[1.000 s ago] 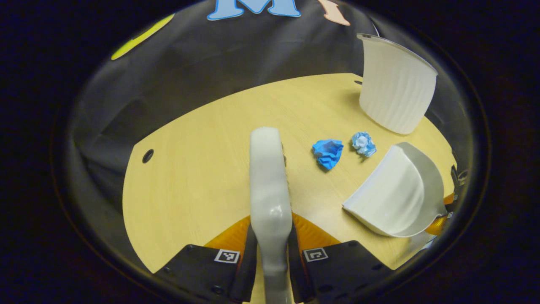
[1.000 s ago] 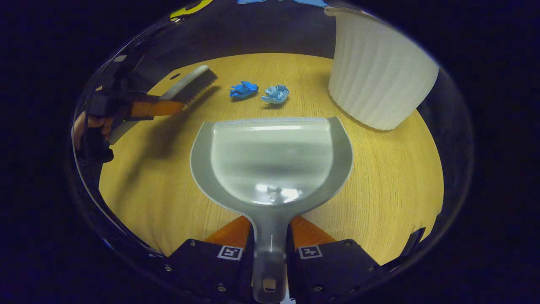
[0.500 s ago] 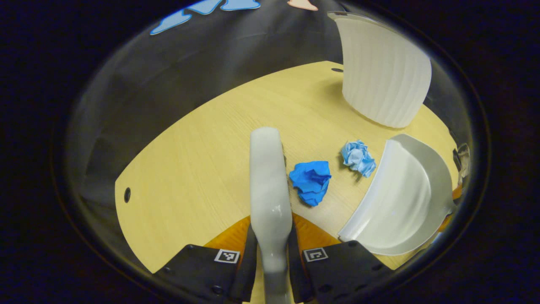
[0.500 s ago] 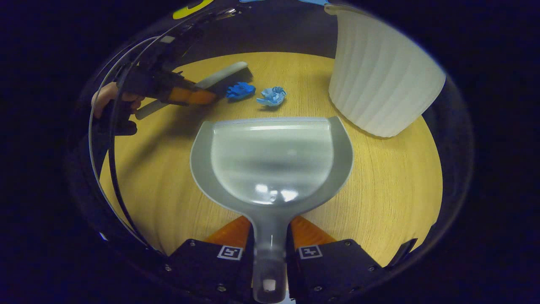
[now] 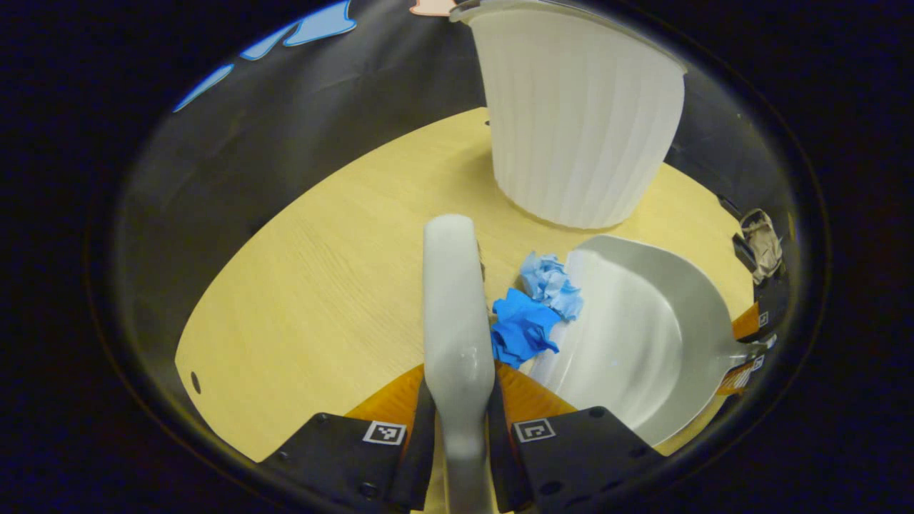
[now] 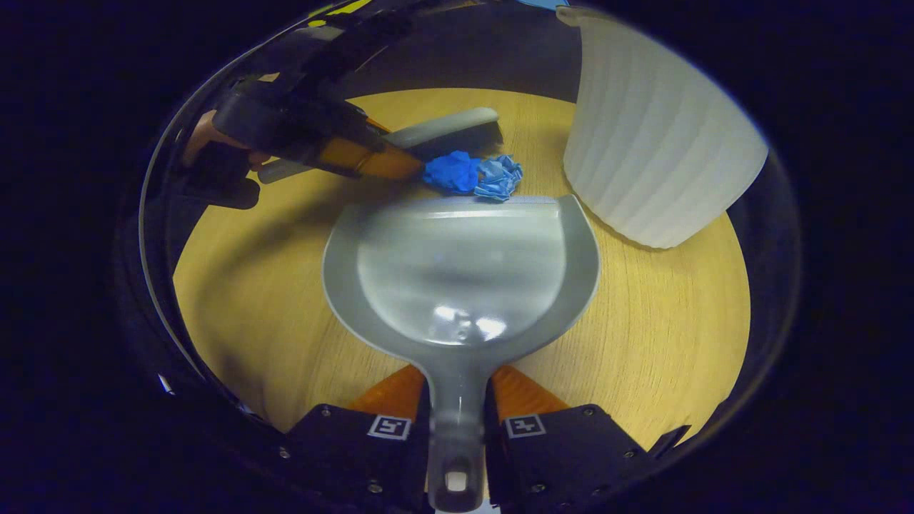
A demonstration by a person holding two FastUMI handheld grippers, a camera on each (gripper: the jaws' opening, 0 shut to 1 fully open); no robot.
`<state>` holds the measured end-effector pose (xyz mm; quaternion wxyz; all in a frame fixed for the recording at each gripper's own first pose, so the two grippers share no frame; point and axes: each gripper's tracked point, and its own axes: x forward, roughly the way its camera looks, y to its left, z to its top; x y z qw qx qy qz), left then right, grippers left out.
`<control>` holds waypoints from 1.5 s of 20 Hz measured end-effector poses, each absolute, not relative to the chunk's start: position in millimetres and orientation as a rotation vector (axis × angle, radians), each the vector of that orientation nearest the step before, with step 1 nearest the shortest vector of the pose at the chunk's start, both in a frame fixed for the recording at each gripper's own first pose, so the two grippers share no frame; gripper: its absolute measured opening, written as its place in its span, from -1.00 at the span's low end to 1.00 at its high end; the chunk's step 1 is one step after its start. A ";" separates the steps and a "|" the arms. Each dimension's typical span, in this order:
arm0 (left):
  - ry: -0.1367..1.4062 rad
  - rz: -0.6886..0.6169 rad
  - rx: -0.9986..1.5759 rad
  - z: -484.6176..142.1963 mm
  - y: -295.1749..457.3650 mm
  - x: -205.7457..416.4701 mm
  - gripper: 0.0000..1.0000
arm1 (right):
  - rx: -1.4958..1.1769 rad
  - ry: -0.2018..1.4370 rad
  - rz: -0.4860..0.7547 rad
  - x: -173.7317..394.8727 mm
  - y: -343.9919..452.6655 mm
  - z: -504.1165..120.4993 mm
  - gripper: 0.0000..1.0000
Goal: Pick up the small broom and dustpan from the desktop, sweep the trash into the dustpan with the broom, and then empty the trash into the garbage bin.
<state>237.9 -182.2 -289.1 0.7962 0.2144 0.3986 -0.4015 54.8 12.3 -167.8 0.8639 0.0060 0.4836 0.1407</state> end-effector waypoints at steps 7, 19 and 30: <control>0.870 -1.036 0.424 -253.0 -183.7 211.8 -0.14 | 0.008 0.937 0.383 58.8 9.3 -163.9 -0.33; 0.857 -1.096 0.447 -218.6 -172.3 196.0 -0.14 | 0.051 0.900 0.370 61.3 2.2 -148.3 -0.34; 0.804 -0.864 0.210 -175.4 -72.5 209.0 -0.19 | 0.017 0.870 0.234 60.0 -3.3 -134.9 -0.34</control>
